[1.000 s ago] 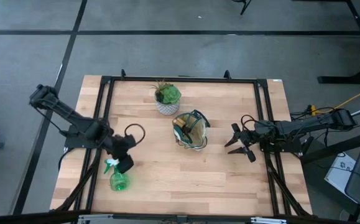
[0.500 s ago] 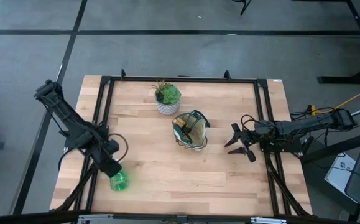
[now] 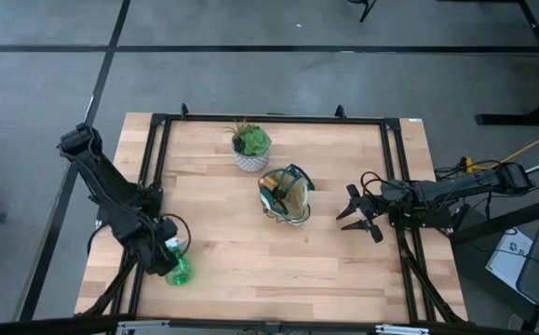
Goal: Pick & Place Garden tools in Gardening bag
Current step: Put the spray bottle into the gardening bag
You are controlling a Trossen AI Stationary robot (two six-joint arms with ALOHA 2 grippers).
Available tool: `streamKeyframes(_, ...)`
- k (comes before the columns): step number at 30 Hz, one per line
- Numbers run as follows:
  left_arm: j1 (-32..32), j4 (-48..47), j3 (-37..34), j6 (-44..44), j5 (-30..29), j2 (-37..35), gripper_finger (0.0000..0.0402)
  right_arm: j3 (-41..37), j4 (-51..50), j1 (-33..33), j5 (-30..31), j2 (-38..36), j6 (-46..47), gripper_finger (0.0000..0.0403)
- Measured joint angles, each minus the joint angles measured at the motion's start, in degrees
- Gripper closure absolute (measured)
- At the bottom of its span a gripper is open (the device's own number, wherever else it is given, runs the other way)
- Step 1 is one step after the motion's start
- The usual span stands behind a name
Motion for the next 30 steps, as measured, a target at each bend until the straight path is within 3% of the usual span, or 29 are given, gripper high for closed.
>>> streamKeyframes(5,2.14,4.14,-0.13,7.17,-3.08,5.93,0.0254,0.00,-0.01,0.00,-0.04,0.00,0.00,0.0233)
streamKeyframes(12,8.08,13.53,-0.14,21.94,-12.00,12.99,0.0254,0.02,-0.01,-0.02,-0.13,0.00,0.00,0.0233)
streamKeyframes(22,20.80,25.36,-0.17,46.27,-29.06,16.70,0.0254,0.02,0.00,-0.02,-0.11,0.00,0.00,0.0233)
streamKeyframes(30,29.72,39.50,-0.17,69.39,-30.56,16.70,0.0254,0.02,0.00,0.00,-0.09,0.00,0.00,0.0233)
